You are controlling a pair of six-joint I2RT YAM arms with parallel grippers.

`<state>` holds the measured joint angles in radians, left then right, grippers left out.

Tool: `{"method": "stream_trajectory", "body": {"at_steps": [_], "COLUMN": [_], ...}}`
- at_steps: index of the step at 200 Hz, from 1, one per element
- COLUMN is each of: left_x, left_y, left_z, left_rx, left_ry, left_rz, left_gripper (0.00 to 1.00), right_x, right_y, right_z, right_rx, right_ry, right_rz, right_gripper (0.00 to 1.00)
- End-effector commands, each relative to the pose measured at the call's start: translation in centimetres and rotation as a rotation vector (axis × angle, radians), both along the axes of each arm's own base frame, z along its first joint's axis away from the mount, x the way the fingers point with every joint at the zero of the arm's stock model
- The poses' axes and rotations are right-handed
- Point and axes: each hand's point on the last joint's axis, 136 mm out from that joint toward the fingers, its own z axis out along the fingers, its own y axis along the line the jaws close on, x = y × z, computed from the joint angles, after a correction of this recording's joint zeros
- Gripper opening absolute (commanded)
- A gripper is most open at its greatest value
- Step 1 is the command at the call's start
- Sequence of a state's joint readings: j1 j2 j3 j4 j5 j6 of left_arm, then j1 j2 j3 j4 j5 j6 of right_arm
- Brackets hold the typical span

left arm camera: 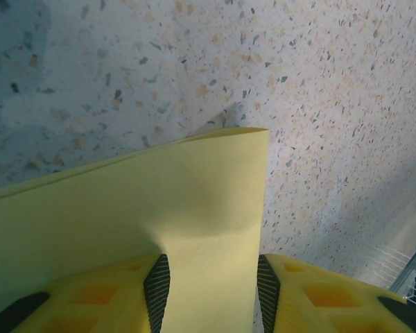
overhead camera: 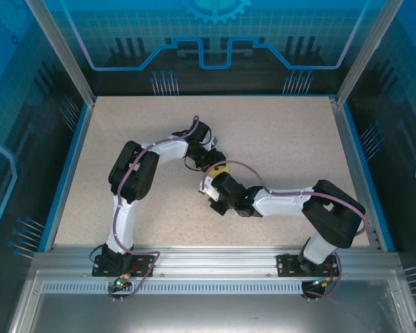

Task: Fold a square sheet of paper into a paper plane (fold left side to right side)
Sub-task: Third fold the triangle at the center of the table.

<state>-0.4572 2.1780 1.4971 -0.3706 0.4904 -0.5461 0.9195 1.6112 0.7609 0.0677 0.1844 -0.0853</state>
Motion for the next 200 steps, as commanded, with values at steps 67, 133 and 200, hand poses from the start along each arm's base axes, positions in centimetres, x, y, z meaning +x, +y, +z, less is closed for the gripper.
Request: {"method": "stream_trajectory", "body": {"at_steps": [67, 133, 200], "left_x": [-1.9, -1.9, -2.0], "left_y": [0.6, 0.6, 0.6], "left_z": [-3.3, -3.3, -3.4], "left_rx": [0.095, 0.099, 0.107], "left_ry": [0.064, 0.066, 0.066], "left_rz": [-0.037, -0.04, -0.043], "left_gripper": [0.43, 0.43, 0.43], "right_x": [1.7, 3.3, 4.3], "right_y": [-1.6, -3.3, -4.8], "right_z": [2.1, 0.5, -0.4], "right_rx": [0.282, 0.317, 0.337], "right_ry": [0.349, 0.482, 0.54], "right_rz": [-0.07, -0.183, -0.271], "right_gripper": [0.0, 0.0, 0.0]}}
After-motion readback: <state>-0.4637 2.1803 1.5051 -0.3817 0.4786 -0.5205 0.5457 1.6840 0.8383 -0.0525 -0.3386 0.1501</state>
